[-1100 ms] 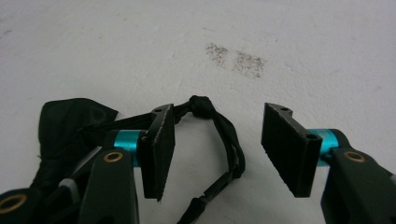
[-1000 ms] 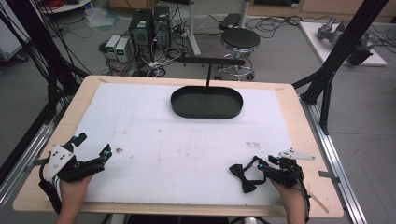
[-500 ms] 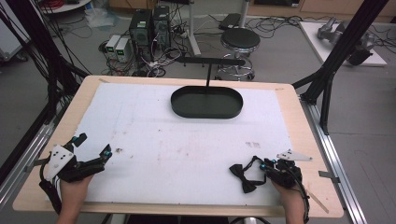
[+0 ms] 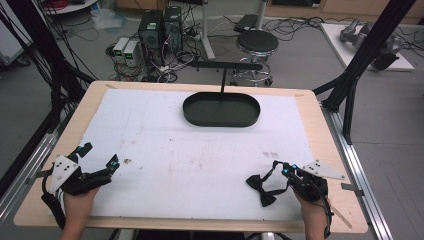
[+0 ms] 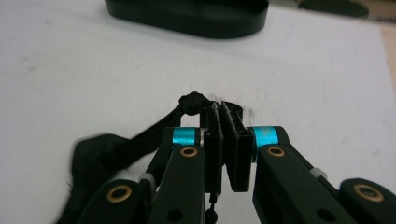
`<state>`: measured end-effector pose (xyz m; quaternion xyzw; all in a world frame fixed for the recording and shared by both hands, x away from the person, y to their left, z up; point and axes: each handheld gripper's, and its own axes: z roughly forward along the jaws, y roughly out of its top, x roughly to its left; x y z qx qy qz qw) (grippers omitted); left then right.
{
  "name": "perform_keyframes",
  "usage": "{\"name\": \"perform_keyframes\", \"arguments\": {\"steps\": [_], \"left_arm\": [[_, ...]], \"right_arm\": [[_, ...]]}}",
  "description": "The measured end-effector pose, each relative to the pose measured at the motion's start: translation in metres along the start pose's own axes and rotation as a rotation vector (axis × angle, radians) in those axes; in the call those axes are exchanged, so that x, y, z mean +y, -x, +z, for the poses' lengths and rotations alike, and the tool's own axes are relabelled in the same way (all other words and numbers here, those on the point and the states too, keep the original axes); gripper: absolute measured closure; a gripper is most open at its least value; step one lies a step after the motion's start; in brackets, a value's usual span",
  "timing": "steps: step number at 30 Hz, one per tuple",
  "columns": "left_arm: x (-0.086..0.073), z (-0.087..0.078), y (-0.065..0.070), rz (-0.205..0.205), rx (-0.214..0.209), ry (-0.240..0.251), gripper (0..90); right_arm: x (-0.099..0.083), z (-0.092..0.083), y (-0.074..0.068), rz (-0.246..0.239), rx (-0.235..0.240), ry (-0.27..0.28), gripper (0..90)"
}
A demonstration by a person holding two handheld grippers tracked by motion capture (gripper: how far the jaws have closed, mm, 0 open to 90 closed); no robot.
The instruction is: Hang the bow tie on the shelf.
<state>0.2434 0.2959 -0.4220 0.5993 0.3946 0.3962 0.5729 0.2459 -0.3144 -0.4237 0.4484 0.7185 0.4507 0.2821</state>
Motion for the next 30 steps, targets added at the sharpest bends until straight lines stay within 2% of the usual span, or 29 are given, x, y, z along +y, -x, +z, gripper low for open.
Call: {"name": "perform_keyframes", "arguments": {"steps": [2, 3, 4, 5, 6, 7, 9, 10, 11, 15, 16, 18, 19, 21, 22, 23, 24, 25, 28, 30], "left_arm": [[0.000, 0.000, 0.000, 0.000, 0.000, -0.001, 7.1], [0.000, 0.000, 0.000, -0.003, 0.000, -0.004, 7.1], [0.000, 0.000, 0.000, -0.003, 0.001, -0.002, 7.1], [0.000, 0.000, 0.000, -0.004, 0.001, -0.003, 7.1], [0.000, 0.000, 0.000, -0.004, 0.000, -0.003, 7.1], [0.000, 0.000, 0.000, -0.003, 0.000, -0.003, 7.1], [0.000, 0.001, 0.000, -0.006, -0.002, -0.001, 7.1], [0.000, 0.001, 0.000, -0.007, -0.004, -0.001, 7.1], [-0.001, 0.001, 0.000, -0.005, -0.005, -0.004, 7.1], [-0.001, 0.002, 0.001, -0.003, -0.009, -0.008, 7.1], [-0.001, 0.002, 0.002, -0.003, -0.009, -0.004, 7.1], [-0.001, 0.002, 0.002, -0.002, -0.010, -0.001, 7.1], [-0.001, 0.002, 0.002, -0.001, -0.009, 0.000, 7.1], [0.000, 0.002, 0.002, -0.004, -0.008, 0.002, 7.1], [0.000, 0.002, 0.002, -0.003, -0.007, 0.003, 7.1], [0.000, 0.002, 0.002, -0.003, -0.007, 0.003, 7.1], [0.000, 0.001, 0.002, -0.002, -0.007, 0.003, 7.1], [0.000, 0.001, 0.002, -0.003, -0.007, 0.005, 7.1], [0.002, 0.001, 0.002, -0.002, -0.006, 0.010, 7.1], [0.003, 0.000, 0.002, -0.004, -0.004, 0.019, 7.1]], "right_arm": [[0.002, -0.002, -0.001, -0.012, 0.002, 0.021, 87.0], [0.009, -0.006, -0.005, -0.048, 0.002, 0.067, 87.1], [0.013, -0.009, -0.009, -0.056, 0.007, 0.095, 87.1], [0.013, -0.009, -0.009, -0.056, 0.007, 0.095, 87.1], [0.020, -0.012, -0.012, -0.077, 0.004, 0.142, 87.2], [0.020, -0.012, -0.012, -0.077, 0.004, 0.142, 87.2], [0.028, -0.015, -0.017, -0.099, 0.009, 0.197, 87.2], [0.034, -0.016, -0.021, -0.118, 0.010, 0.245, 87.2], [0.034, -0.016, -0.021, -0.118, 0.010, 0.245, 87.2], [0.045, -0.017, -0.025, -0.159, 0.007, 0.322, 87.1], [0.053, -0.016, -0.025, -0.166, 0.004, 0.353, 87.1], [0.057, -0.016, -0.026, -0.164, 0.009, 0.366, 87.1], [0.064, -0.015, -0.026, -0.165, 0.011, 0.401, 87.1], [0.067, -0.015, -0.026, -0.162, 0.015, 0.409, 87.1], [0.077, -0.013, -0.025, -0.155, 0.023, 0.447, 87.1], [0.077, -0.013, -0.025, -0.155, 0.023, 0.447, 87.1], [0.085, -0.010, -0.022, -0.147, 0.026, 0.469, 87.1], [0.085, -0.010, -0.022, -0.147, 0.026, 0.469, 87.1], [0.100, 0.000, -0.015, -0.120, 0.043, 0.500, 87.1], [0.107, 0.005, -0.012, -0.127, 0.043, 0.501, 87.1]]}}
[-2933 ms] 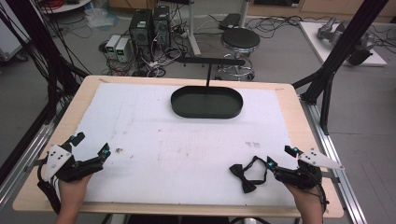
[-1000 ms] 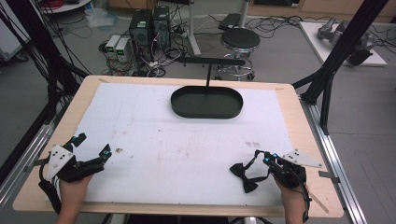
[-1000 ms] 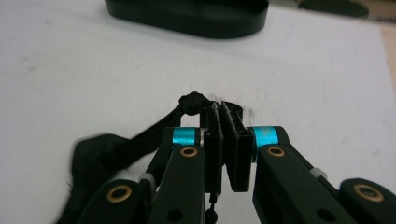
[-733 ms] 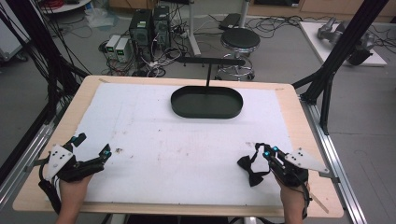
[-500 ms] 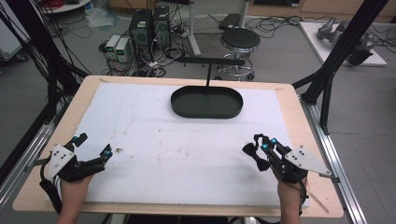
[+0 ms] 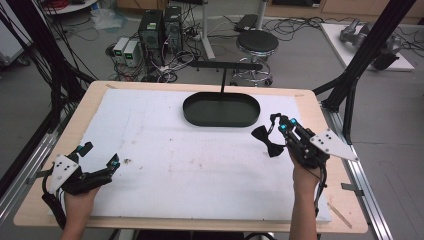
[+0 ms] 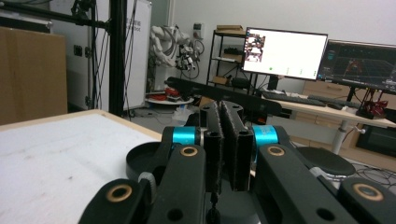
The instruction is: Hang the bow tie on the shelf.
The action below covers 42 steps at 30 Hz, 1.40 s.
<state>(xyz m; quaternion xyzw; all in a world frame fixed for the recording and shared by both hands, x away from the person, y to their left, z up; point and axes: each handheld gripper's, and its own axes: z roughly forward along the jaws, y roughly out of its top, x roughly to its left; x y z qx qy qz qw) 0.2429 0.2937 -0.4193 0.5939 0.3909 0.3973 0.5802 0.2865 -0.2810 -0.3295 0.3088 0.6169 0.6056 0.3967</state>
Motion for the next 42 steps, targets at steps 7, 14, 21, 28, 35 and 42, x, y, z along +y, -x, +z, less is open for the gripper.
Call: {"name": "perform_keyframes", "arguments": {"steps": [7, 14, 21, 28, 35, 42], "left_arm": [[0.004, -0.002, 0.003, 0.006, 0.003, 0.026, 6.8], [0.007, -0.002, 0.006, 0.011, -0.005, 0.032, 6.8], [0.006, -0.001, 0.003, -0.001, -0.004, 0.033, 6.8], [0.005, -0.004, -0.001, -0.008, 0.000, 0.034, 6.8], [0.006, -0.008, -0.002, -0.016, 0.003, 0.045, 6.8], [0.006, -0.008, 0.002, -0.014, -0.016, 0.045, 6.8]], "right_arm": [[0.008, 0.024, 0.009, -0.017, 0.017, -0.003, 87.1], [0.017, 0.056, 0.017, -0.022, 0.040, -0.007, 87.0], [0.029, 0.094, 0.026, -0.048, 0.042, -0.015, 87.0], [0.027, 0.133, 0.037, -0.052, 0.024, -0.040, 87.0], [0.025, 0.167, 0.045, -0.084, -0.018, -0.079, 87.0], [0.022, 0.192, 0.056, -0.085, -0.097, -0.137, 87.1]]}}
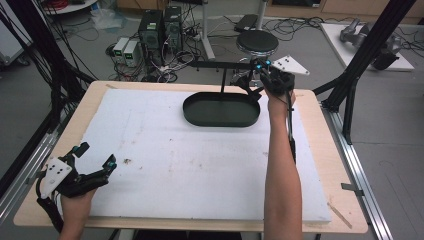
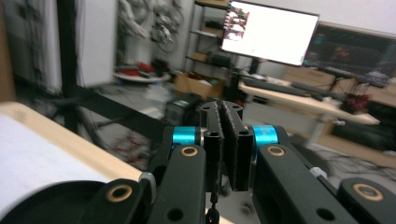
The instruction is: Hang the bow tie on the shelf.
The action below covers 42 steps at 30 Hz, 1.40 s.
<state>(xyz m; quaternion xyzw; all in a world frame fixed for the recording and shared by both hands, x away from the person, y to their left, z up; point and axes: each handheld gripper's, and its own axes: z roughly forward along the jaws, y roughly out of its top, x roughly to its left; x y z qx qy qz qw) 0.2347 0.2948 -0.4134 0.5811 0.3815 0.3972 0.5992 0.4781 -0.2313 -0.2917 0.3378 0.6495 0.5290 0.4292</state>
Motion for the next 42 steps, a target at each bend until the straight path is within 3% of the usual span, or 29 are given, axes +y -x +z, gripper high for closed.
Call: {"name": "perform_keyframes", "arguments": {"steps": [5, 7, 10, 15, 19, 25, 30, 37, 42], "left_arm": [[-0.001, 0.001, 0.001, 0.008, -0.005, -0.008, 6.8], [-0.003, 0.002, 0.001, -0.001, -0.002, -0.008, 6.8], [-0.004, 0.002, 0.001, 0.001, -0.006, -0.013, 6.8], [-0.005, 0.002, 0.001, 0.001, -0.007, -0.006, 6.8], [-0.005, 0.003, 0.002, 0.002, -0.010, -0.007, 6.8], [-0.006, 0.004, 0.003, 0.004, -0.015, -0.012, 6.8], [-0.006, 0.004, 0.004, 0.001, -0.017, -0.010, 6.8], [-0.006, 0.004, 0.004, -0.001, -0.017, -0.005, 6.8], [-0.005, 0.003, 0.004, 0.000, -0.017, -0.004, 6.8]], "right_arm": [[-0.002, 0.014, 0.003, 0.014, -0.026, -0.027, 87.3], [-0.003, 0.019, 0.003, -0.009, -0.050, -0.063, 87.4], [-0.003, 0.023, 0.004, -0.025, -0.080, -0.040, 87.5], [-0.014, 0.030, 0.011, 0.004, -0.102, -0.085, 87.5], [-0.016, 0.031, 0.013, 0.003, -0.113, -0.062, 87.5], [-0.022, 0.032, 0.016, 0.035, -0.124, -0.078, 85.4], [-0.021, 0.030, 0.017, 0.052, -0.159, -0.074, 69.6], [-0.013, 0.021, 0.019, 0.059, -0.174, -0.053, 57.1], [0.002, 0.007, 0.016, 0.072, -0.213, 0.002, 34.0]]}}
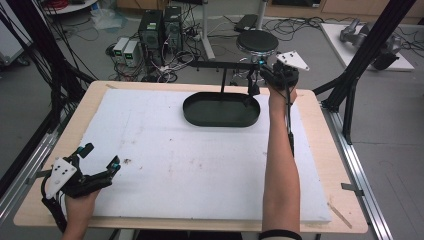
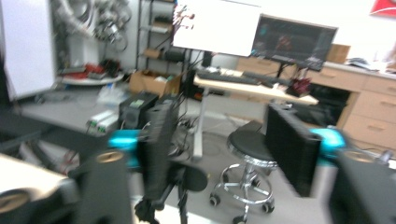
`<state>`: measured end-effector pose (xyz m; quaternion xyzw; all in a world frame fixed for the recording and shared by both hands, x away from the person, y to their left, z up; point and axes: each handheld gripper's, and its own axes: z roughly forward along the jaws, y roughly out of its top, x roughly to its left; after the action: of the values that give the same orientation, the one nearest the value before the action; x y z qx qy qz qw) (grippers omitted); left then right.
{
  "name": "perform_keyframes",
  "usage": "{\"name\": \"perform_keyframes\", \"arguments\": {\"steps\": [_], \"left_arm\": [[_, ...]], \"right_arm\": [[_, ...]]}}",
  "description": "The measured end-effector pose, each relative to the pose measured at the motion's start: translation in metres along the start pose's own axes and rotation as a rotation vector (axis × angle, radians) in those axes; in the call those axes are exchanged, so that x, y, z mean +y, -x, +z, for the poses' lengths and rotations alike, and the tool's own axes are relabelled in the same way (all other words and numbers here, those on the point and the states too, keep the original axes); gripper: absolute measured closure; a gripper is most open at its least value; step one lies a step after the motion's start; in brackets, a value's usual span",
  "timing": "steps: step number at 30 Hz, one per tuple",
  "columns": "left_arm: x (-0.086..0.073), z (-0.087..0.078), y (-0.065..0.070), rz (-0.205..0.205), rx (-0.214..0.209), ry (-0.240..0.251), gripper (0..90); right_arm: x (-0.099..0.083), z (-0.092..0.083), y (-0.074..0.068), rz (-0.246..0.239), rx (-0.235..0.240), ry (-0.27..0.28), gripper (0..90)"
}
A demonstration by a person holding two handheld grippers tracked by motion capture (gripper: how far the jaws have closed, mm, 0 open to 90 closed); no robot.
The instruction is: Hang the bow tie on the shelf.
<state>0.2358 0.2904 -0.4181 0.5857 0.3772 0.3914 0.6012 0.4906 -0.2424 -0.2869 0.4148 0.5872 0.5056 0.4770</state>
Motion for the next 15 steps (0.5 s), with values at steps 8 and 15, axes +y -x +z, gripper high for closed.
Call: {"name": "perform_keyframes", "arguments": {"steps": [8, 15], "left_arm": [[0.001, 0.000, 0.000, 0.000, -0.003, -0.004, 6.8], [0.002, -0.001, 0.000, -0.003, -0.003, 0.000, 6.8]], "right_arm": [[0.026, -0.034, 0.008, 0.042, -0.008, 0.070, 11.9], [0.044, -0.084, 0.007, 0.025, -0.028, 0.168, 11.8]]}}
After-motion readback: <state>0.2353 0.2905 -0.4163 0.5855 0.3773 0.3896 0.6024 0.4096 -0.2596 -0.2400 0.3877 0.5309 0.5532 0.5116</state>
